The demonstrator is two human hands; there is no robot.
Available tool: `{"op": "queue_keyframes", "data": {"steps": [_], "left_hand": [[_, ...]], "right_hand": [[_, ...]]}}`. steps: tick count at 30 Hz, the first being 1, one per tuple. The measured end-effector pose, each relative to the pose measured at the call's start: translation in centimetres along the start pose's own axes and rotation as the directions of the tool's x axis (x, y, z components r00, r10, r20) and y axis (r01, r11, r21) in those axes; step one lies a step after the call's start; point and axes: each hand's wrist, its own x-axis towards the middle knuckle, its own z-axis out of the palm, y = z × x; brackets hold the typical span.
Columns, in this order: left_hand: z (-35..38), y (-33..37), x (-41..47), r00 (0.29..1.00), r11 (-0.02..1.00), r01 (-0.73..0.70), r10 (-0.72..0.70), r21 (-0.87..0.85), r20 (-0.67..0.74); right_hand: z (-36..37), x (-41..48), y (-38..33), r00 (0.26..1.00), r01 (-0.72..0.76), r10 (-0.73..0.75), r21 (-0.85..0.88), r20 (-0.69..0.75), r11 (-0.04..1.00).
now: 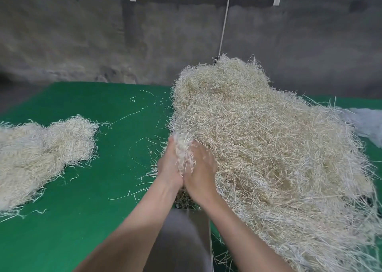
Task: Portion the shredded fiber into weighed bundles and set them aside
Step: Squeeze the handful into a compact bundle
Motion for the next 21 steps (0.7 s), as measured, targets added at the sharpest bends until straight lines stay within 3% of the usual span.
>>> {"op": "queue_keyframes", "data": {"steps": [2,4,6,8,9,10,11,12,13,14,15,16,17,18,21], "left_hand": [[-0.9,-0.2,0.4,0.99,0.993,-0.059,0.071,0.098,-0.121],[-0.9,-1.3,0.0,0.997,0.983,-0.068,0.063,0.17,0.034],[0.3,-1.7,-1.4,0.987,0.99,0.027,-0.048,0.14,0.152],[1.1,-1.0,-1.8,0.999,0.995,0.028,-0.032,0.094,0.036],[1.4,-0.7,-2.1,0.999,0.998,0.011,-0.013,0.057,0.04],[1.3,-1.1,-2.1,1.0,0.999,-0.009,0.01,-0.047,0.013],[1.1,-1.0,-2.5,0.997,0.997,-0.066,0.064,-0.031,-0.047],[1.5,-0.5,-3.4,0.994,0.996,-0.044,0.052,0.078,-0.095],[0.8,-1.2,-3.8,0.983,0.921,-0.083,0.138,0.381,-0.12],[0.5,-2.1,-3.1,0.947,0.899,-0.202,0.28,0.388,-0.158],[0.8,-2.4,-2.3,0.996,0.977,-0.053,0.066,0.207,-0.055],[1.6,-2.5,-2.5,0.997,0.976,-0.054,0.042,0.211,0.06],[1.8,-1.7,-2.6,0.995,0.941,-0.088,0.071,0.328,0.064],[1.7,-0.7,-2.4,0.992,0.902,-0.122,0.107,0.415,0.059],[2.2,0.4,-1.3,0.965,0.852,-0.249,0.258,0.46,0.044]], "right_hand": [[0.0,-1.4,0.0,0.988,0.151,-0.152,0.038,0.03,0.988],[-0.5,-1.3,-0.9,0.966,0.255,-0.254,0.03,-0.041,0.966],[-1.9,1.0,-1.6,0.983,0.182,-0.182,-0.007,0.015,0.983],[-3.6,3.1,-1.5,0.992,-0.018,0.0,0.138,0.129,0.99],[-3.8,3.0,-1.2,0.986,-0.049,0.013,0.217,0.165,0.975],[-3.4,2.1,-1.1,0.985,-0.011,-0.038,0.276,0.17,0.961],[-2.6,0.8,-1.2,0.979,0.062,-0.116,0.302,0.166,0.951],[-1.5,-0.6,-1.5,0.968,0.13,-0.186,0.297,0.17,0.946],[-0.6,-1.2,-1.6,0.962,0.161,-0.212,0.271,0.172,0.949],[-0.3,-0.8,-1.6,0.969,0.14,-0.181,0.227,0.171,0.964],[-0.6,0.2,-1.6,0.98,0.062,-0.098,0.2,0.173,0.978],[-1.3,1.3,-1.5,0.985,-0.035,-0.001,0.212,0.171,0.977],[-2.2,2.3,-1.1,0.985,-0.108,0.067,0.261,0.16,0.959],[-2.8,2.7,-0.6,0.987,-0.117,0.075,0.316,0.142,0.942],[-1.4,0.3,-1.7,0.992,0.03,-0.073,0.382,0.099,0.924]]}}
